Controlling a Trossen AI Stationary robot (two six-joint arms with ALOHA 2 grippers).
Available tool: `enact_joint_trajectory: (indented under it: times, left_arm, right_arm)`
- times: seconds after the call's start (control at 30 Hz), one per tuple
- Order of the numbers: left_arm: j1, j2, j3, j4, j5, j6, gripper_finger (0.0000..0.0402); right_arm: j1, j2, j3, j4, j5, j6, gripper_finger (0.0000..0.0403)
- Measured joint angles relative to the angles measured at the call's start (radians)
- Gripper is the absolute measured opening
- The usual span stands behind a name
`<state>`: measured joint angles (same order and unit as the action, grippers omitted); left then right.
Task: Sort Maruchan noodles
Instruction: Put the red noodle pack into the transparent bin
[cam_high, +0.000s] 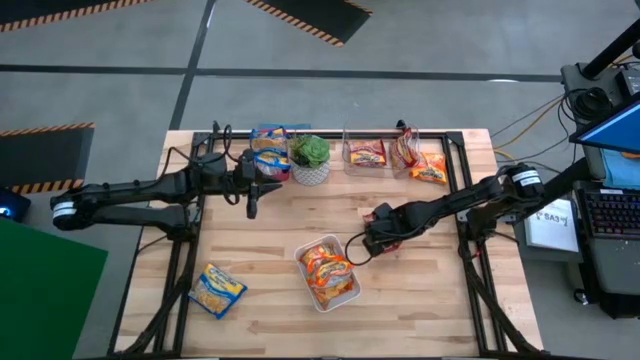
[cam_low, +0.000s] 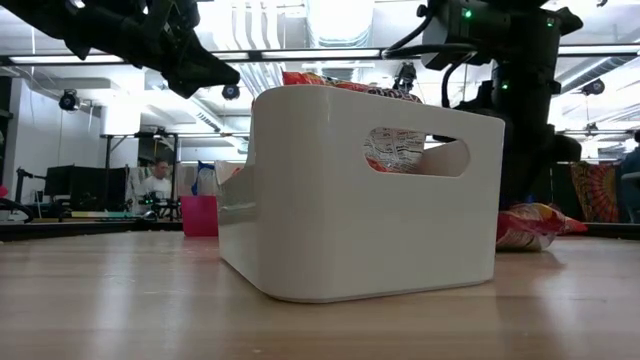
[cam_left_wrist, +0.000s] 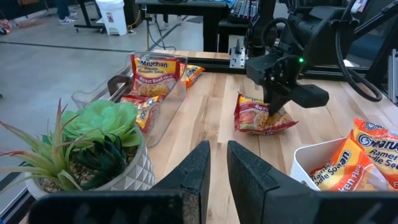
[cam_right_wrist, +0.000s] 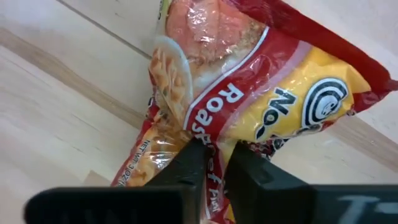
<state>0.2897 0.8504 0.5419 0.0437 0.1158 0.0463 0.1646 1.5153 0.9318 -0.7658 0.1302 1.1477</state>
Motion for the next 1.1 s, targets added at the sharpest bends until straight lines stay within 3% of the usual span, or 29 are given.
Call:
enact_joint_trajectory:
  times: [0.13,0.4,0.63,0.87,1.0,1.1]
  left_arm:
    - [0.000,0.000,0.000,0.000,0.000,0.000,0.0038]
    - [0.000,0.000,0.000,0.035,0.000,-0.006,0.0038]
    - [0.000,0.000,0.000,0.032,0.000,-0.029,0.0038]
    - [0.000,0.000,0.000,0.031,0.000,-0.029,0.0038]
    - [0.000,0.000,0.000,0.026,0.000,-0.029,0.0038]
    - [0.000,0.000,0.000,0.026,0.000,-0.029,0.0038]
  right_arm:
    - [0.000,-0.013,0.000,-0.002,-0.001,-0.009,0.0015]
    - [-0.022,-0.148,0.025,-0.014,-0.004,-0.020,0.0008]
    - [-0.028,-0.302,0.089,-0.012,0.087,0.003,0.0008]
    - [-0.023,-0.335,0.082,-0.092,-0.003,0.132,0.0009]
    - [-0.008,-0.320,0.078,-0.138,0.000,0.172,0.0023]
    - [-0.008,-0.312,0.075,-0.142,0.000,0.172,0.0058]
